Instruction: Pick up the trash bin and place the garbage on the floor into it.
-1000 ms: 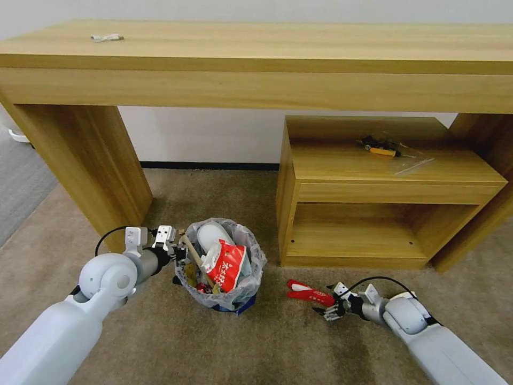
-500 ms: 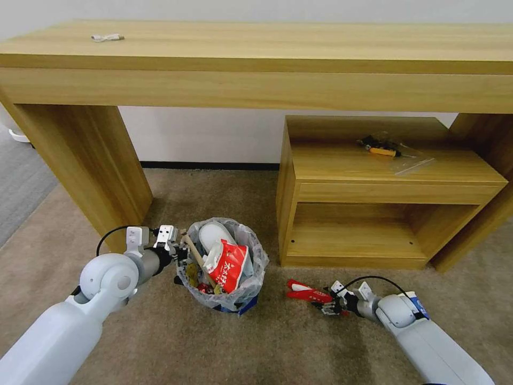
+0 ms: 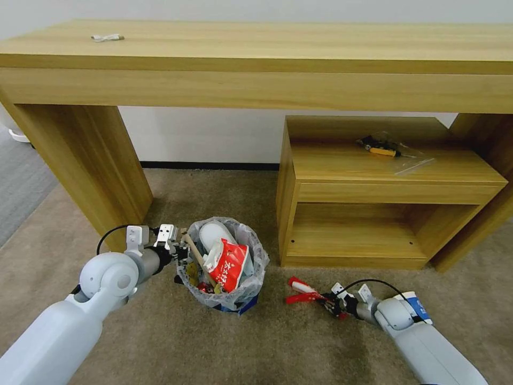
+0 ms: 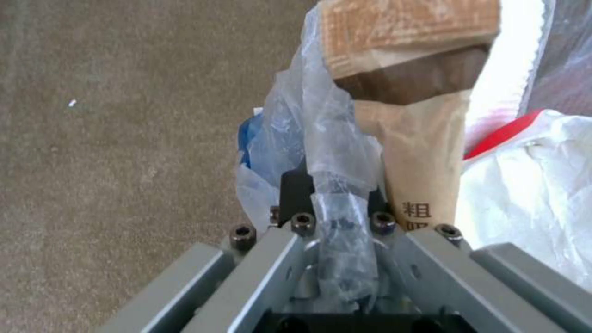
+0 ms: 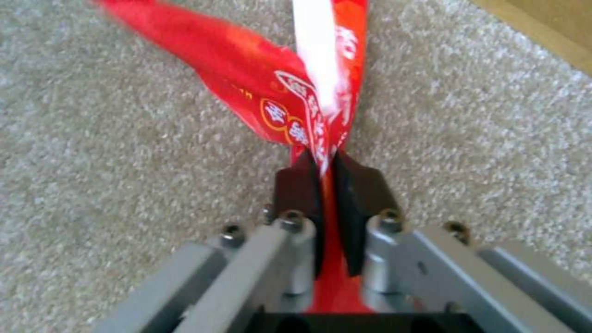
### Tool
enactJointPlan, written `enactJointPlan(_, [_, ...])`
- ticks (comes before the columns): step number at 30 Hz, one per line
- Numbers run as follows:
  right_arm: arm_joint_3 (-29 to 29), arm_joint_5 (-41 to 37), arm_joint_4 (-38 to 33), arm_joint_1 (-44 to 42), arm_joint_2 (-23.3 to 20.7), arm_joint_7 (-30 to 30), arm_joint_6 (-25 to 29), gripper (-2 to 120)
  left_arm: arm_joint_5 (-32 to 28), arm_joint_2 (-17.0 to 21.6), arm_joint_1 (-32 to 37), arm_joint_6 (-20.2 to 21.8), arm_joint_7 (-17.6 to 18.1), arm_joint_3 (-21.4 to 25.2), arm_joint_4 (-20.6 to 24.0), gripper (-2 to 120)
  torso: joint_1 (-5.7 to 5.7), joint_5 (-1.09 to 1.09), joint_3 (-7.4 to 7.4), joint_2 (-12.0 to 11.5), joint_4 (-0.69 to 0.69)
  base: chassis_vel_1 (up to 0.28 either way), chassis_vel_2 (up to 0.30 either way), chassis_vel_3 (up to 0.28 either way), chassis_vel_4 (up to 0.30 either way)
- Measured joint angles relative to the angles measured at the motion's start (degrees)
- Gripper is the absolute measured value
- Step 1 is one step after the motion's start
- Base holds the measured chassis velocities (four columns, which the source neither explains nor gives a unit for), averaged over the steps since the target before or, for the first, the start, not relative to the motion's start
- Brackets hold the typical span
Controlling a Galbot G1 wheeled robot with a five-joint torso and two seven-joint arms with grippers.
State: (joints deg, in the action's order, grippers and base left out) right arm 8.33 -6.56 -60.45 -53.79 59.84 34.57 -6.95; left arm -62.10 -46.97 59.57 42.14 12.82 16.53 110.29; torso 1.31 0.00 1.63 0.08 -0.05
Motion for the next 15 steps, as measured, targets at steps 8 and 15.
enactJointPlan(8, [2.04,-0.73,-3.1,-1.66,0.21,-1.48,0.3,0,0.1,0.04,0.01,0.0,-0.41,0.09,0.13,0,0.0,0.0,0.0,0.0,0.0,0.0,0.0,0.0,0.0])
enactJointPlan(15, [4.27,-2.64,-10.62,-5.18,-1.26,-2.89,0.62,0,0.38,-0.13,0.21,0.0,-0.52,0.22,0.24,0,0.0,0.01,0.0,-0.01,-0.01,0.0,0.0,0.0,0.0])
